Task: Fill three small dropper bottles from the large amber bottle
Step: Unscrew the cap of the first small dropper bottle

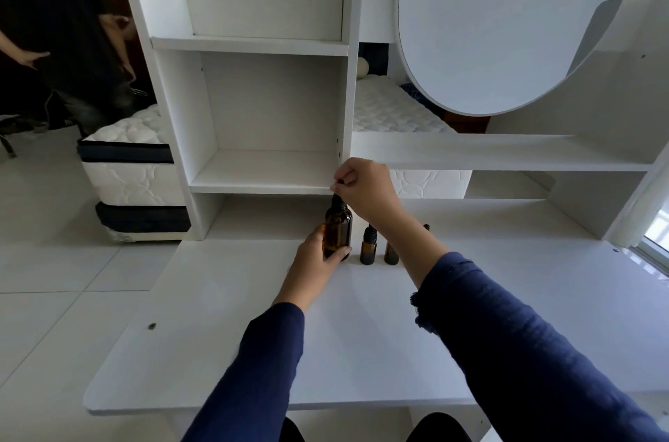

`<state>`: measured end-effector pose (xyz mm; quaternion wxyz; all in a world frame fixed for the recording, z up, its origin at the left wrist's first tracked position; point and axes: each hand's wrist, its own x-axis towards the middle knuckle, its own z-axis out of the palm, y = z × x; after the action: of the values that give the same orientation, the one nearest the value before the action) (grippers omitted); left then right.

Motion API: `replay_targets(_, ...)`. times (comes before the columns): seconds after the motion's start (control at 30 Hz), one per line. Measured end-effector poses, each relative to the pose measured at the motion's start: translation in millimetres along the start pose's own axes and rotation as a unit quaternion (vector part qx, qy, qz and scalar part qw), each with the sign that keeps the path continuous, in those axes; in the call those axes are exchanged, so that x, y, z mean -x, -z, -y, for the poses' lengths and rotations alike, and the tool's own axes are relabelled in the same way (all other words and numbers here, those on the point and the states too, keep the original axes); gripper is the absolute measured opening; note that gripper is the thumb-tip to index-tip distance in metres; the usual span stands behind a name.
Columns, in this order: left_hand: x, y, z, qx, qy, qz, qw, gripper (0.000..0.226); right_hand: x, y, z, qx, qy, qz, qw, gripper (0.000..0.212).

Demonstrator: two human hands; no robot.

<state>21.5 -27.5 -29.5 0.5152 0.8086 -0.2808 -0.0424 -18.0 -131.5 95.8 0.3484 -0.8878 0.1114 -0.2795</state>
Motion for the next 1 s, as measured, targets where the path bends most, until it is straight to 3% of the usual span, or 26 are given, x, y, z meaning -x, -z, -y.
replay_targets(0.37, -0.8, -0.2, 1.6, 0.017, -0.010, 0.006, 1.000, 0.042, -12.8, 27.3, 21.9, -0.136, 0.016, -0.121, 0.983, 0.014)
replay_targets(0.53, -1.0, -0.5, 1.9, 0.017, -0.013, 0.001, 1.000, 0.040, -15.6, 35.7, 28.3, -0.161, 0.020, -0.136, 0.977, 0.013)
replay_targets(1.0, -0.7, -1.0, 0.4, 0.016, -0.002, -0.007, 1.000, 0.040, 0.8, 5.4, 3.3, -0.063, 0.035, -0.031, 0.997, 0.016)
